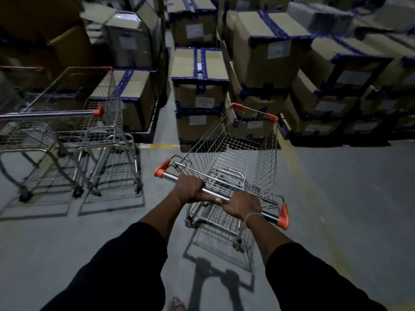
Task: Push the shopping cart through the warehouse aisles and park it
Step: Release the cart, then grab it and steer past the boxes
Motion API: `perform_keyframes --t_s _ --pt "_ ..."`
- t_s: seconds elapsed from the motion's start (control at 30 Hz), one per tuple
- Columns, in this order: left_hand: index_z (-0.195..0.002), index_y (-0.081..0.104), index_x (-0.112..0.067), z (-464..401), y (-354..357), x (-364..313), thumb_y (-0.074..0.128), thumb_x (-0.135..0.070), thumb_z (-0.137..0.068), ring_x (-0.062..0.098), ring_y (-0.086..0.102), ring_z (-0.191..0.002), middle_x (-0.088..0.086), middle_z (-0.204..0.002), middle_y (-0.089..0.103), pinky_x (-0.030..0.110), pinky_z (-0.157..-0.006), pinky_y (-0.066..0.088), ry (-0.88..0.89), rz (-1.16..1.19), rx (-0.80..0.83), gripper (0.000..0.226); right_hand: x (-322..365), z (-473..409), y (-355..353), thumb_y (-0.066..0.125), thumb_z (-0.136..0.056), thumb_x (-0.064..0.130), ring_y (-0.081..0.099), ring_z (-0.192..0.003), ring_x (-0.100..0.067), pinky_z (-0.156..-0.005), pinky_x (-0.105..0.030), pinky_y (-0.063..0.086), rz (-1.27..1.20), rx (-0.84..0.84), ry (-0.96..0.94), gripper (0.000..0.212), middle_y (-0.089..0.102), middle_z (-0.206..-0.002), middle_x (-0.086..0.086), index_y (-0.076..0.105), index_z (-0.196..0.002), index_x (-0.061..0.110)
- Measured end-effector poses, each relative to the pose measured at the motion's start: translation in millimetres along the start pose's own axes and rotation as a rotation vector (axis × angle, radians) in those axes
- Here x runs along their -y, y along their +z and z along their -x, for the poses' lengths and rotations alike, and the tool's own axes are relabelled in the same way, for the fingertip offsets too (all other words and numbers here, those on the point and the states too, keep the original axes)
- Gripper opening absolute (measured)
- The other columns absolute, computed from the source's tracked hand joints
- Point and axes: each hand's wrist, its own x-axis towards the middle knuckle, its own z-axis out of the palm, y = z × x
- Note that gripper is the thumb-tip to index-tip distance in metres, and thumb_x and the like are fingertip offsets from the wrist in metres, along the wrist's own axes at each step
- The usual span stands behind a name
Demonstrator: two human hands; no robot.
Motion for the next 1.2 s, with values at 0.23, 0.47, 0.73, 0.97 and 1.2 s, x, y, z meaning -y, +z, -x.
perform_keyframes --t_s 0.23,0.47,0.73,0.97,1.2 --pt "-0.066 0.051 -0.028 -4.7 -0.4 71.6 0.032 -0.104 -0.065 0.016 0.059 -0.067 -0.005 -0.067 0.06 0.04 -0.086 0.038 -0.104 0.025 0.041 0.079 64.5 -48.3 -13.7 0.048 -0.088 0.08 0.068 -0.084 -0.026 -0.081 -0.038 0.059 0.056 0.005 -0.07 0.068 0.069 -0.09 -0.003 0.069 -0.09 0.016" --pt "-0.077 0.065 -0.027 -5.3 0.3 126.7 0.021 -0.106 -0.06 0.017 0.062 -0.073 -0.004 -0.072 0.064 0.042 -0.094 0.04 -0.194 0.025 0.032 0.092 114.2 -96.8 -21.7 0.05 -0.089 0.077 0.062 -0.075 -0.022 -0.067 -0.03 0.049 0.136 -0.007 -0.144 0.06 0.06 -0.077 0.003 0.062 -0.081 0.019" --pt "-0.066 0.053 -0.027 -7.9 10.2 179.1 0.013 -0.11 -0.055 0.017 0.058 -0.068 -0.004 -0.066 0.06 0.043 -0.095 0.042 -0.28 0.103 -0.072 0.092 156.1 -145.0 -31.9 0.051 -0.087 0.076 0.062 -0.08 -0.028 -0.068 -0.032 0.048 0.167 -0.041 -0.256 0.058 0.064 -0.084 -0.002 0.058 -0.075 0.019" --pt "-0.063 0.047 -0.027 -18.0 1.5 215.7 0.022 -0.108 -0.062 0.017 0.056 -0.064 -0.003 -0.062 0.057 0.039 -0.089 0.043 -0.36 0.085 -0.04 0.085 189.6 -183.0 -46.6 0.055 -0.087 0.069 0.058 -0.07 -0.026 -0.062 -0.032 0.043 0.182 -0.051 -0.348 0.054 0.058 -0.073 0.001 0.051 -0.065 0.02" --pt "-0.061 0.041 -0.027 -23.1 -3.4 245.6 0.019 -0.108 -0.057 0.015 0.053 -0.062 -0.005 -0.061 0.055 0.035 -0.077 0.037 -0.44 0.139 -0.059 0.084 219.5 -217.1 -55.3 0.055 -0.084 0.071 0.062 -0.076 -0.028 -0.065 -0.033 0.047 0.181 -0.026 -0.393 0.054 0.063 -0.08 -0.001 0.053 -0.068 0.019"
